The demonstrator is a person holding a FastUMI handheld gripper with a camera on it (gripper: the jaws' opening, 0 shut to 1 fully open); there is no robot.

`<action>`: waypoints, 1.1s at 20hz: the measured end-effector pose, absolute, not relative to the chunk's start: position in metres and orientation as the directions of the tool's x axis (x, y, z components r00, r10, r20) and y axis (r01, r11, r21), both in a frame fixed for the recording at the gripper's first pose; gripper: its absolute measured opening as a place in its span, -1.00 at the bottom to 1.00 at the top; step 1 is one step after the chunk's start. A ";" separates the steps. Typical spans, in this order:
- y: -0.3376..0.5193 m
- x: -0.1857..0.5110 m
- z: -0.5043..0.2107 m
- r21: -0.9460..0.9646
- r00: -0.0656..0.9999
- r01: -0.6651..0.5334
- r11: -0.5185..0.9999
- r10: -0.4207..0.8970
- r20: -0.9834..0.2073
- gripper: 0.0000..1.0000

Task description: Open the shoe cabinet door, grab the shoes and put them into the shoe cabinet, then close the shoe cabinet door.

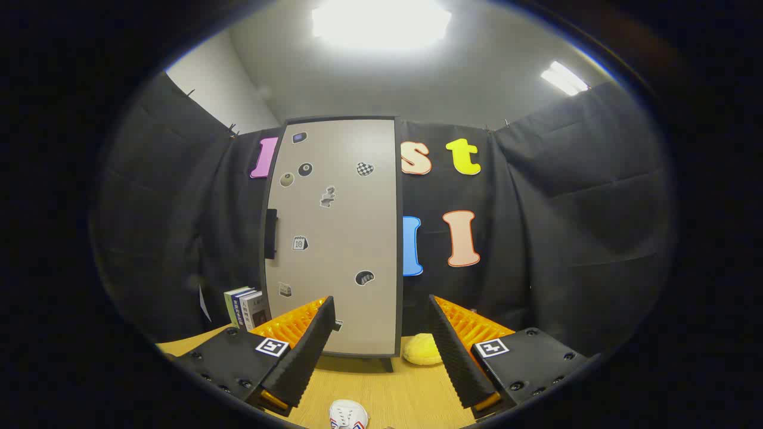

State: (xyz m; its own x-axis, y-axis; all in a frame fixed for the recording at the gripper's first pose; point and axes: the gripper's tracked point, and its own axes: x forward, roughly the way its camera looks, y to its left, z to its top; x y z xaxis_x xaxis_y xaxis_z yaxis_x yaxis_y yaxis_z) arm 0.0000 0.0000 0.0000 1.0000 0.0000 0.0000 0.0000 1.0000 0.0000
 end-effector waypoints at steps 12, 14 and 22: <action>0.003 -0.008 0.009 0.004 1.000 -0.002 1.000 0.002 0.019 0.95; 0.005 -0.008 0.008 0.000 1.000 -0.004 1.000 0.004 0.018 0.94; 0.022 0.001 0.013 0.042 0.998 -0.056 0.998 0.055 0.003 0.95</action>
